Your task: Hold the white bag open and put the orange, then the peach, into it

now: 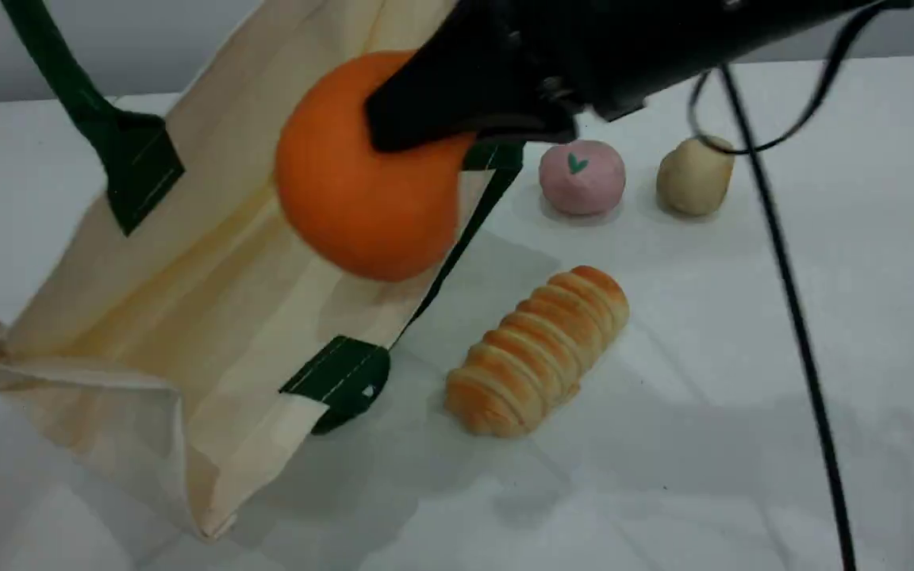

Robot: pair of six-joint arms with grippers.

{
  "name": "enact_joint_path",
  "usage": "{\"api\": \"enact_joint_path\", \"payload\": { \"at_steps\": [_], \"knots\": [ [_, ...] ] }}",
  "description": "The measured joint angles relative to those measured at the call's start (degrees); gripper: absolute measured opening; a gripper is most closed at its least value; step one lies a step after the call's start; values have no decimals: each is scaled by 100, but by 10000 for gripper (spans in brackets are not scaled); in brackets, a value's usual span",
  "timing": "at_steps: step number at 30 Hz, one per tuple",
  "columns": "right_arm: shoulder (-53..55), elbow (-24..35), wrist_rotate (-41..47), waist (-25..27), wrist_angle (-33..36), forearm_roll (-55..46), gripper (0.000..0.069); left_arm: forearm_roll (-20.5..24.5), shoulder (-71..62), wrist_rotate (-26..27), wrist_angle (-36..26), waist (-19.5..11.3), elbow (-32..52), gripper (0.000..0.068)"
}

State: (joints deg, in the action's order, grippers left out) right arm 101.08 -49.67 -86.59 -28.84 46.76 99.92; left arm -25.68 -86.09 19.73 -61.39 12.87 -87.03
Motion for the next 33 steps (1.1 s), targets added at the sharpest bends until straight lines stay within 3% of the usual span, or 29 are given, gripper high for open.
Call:
{"api": "enact_joint_path", "payload": {
  "at_steps": [8, 16, 33],
  "knots": [
    [789, -922, 109, -599, -98, 0, 44, -12, 0, 0, -38, 0, 0, 48],
    [1650, -1834, 123, -786, -961, 12, 46, -326, 0, 33, -154, 0, 0, 48],
    [2188, -2458, 255, -1036, -1523, 4, 57, -791, 0, 275, -166, 0, 0, 48]
  ]
}}
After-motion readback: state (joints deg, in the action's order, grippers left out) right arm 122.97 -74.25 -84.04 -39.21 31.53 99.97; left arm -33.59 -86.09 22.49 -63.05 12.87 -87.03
